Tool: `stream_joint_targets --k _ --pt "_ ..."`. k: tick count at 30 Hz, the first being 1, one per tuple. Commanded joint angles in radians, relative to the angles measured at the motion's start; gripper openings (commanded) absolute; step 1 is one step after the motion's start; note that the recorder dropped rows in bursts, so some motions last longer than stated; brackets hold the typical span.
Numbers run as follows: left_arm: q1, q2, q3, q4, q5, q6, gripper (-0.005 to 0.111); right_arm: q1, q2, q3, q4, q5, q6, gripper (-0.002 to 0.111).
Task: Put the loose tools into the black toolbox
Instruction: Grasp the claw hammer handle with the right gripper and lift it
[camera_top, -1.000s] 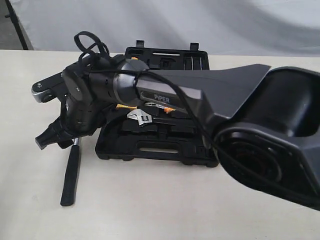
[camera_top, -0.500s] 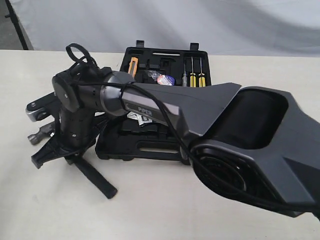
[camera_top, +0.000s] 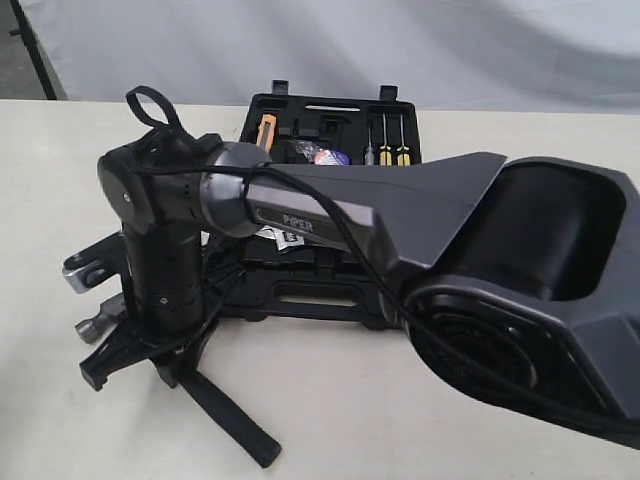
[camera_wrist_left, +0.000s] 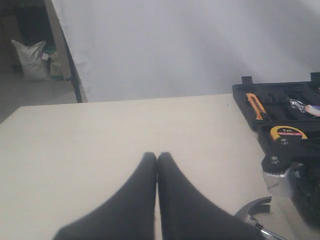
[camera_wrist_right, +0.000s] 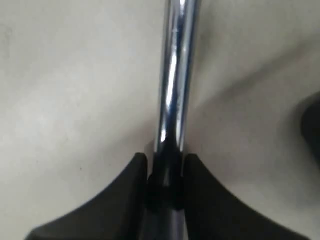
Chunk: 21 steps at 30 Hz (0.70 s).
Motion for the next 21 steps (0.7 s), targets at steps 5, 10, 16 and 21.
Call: stream_joint_targets --k 5,10,16,21 --pt "0.003 -0.008 0.009 -0.014 -0.017 -0.010 0.001 0.035 -0.022 0.062 -0.043 0.016 0.059 0.009" --pt "0.003 -0.008 0.009 -0.014 -0.017 -0.010 0.001 0.068 -0.038 0.026 -0.104 0.016 0.061 0.044" --pt "0.003 -0.008 0.009 -0.014 -0.017 -0.010 0.001 0.055 -0.059 -0.120 -0.112 0.016 0.061 0.060" --pt "0.003 -0.008 0.009 -0.014 -0.017 -0.010 0.001 0.040 -0.001 -0.133 -0.112 -0.079 0.058 0.060"
